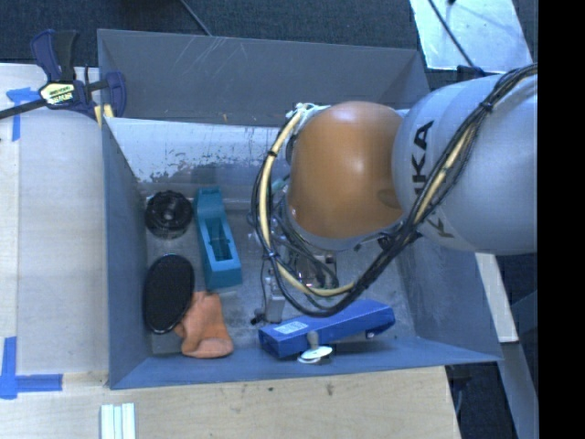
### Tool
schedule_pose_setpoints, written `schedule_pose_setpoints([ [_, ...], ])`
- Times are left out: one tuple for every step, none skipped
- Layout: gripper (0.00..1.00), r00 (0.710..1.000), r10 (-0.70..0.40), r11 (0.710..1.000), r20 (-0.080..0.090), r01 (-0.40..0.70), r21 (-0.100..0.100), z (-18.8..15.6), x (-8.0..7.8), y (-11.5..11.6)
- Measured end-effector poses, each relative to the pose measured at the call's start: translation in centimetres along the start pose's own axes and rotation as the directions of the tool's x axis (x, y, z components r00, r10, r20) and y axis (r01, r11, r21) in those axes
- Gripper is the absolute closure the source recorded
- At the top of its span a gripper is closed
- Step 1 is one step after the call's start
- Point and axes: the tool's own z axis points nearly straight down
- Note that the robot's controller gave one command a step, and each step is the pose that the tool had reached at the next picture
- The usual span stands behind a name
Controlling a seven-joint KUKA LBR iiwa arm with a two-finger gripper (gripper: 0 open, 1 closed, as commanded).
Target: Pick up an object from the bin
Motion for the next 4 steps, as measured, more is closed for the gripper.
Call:
schedule_pose_setpoints([
  [0.00,1.000,-0.009,1.000,0.008,0.009,-0.002,4.4,-2.8,4.4],
  [0.00,0.997,-0.072,0.997,0.004,0.072,-0.006,9.0,-1.9,4.6],
  [1.00,0.938,-0.347,0.938,-0.003,0.347,0.000,12.0,-1.9,3.0],
  [1.00,0.938,-0.347,0.938,-0.004,0.347,-0.001,12.0,-1.9,3.0],
])
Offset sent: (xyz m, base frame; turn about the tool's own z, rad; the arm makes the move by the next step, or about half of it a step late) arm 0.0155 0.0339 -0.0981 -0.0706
